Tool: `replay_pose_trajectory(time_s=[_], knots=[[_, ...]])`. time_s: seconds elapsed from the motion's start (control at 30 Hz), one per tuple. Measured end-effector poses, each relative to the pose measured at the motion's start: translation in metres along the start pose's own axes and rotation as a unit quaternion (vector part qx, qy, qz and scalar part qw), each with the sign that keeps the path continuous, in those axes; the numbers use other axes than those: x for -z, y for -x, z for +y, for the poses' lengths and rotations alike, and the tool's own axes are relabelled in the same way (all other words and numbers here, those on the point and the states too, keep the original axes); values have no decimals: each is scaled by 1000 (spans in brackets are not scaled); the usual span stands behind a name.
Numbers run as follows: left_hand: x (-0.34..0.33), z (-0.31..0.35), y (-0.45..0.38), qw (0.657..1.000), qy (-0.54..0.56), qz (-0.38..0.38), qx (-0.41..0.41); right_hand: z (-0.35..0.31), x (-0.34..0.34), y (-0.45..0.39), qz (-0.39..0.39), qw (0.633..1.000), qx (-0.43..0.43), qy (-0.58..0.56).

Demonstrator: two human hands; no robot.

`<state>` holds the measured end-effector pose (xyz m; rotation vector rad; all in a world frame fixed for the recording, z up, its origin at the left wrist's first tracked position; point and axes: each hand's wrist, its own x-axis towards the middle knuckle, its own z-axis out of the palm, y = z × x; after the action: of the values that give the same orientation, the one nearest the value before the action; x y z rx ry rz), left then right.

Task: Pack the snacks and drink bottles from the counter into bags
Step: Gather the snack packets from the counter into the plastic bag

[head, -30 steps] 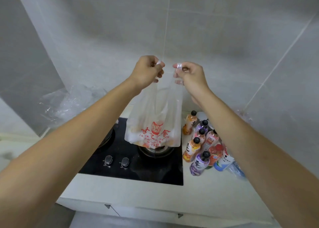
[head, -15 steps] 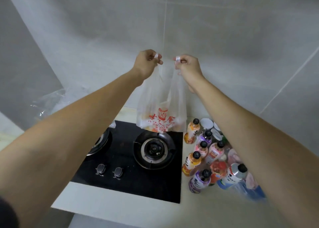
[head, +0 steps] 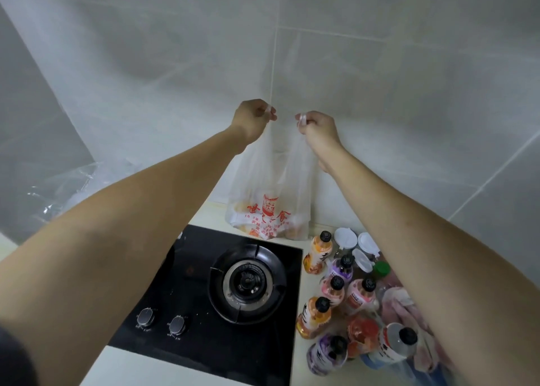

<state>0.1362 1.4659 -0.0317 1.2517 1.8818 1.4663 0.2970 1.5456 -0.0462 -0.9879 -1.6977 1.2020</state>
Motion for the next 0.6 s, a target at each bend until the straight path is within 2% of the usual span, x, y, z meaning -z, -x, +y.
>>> replay_pose_trajectory(time_s=[0.17, 0.4, 0.5, 0.6], knots=[[-10, -12, -2, 1000, -22, -13, 3, 16, -6, -3, -9, 1000, -16, 8], [-10, -51, 9, 998, -30, -30, 40, 56, -14, 6, -31, 996, -46, 73], [-9, -48, 15, 998, -26, -43, 38, 62, -12, 13, -21, 987, -39, 152], [-8, -44, 23, 997, -49, -50, 24, 56, -8, 21, 7, 960, 28, 277]])
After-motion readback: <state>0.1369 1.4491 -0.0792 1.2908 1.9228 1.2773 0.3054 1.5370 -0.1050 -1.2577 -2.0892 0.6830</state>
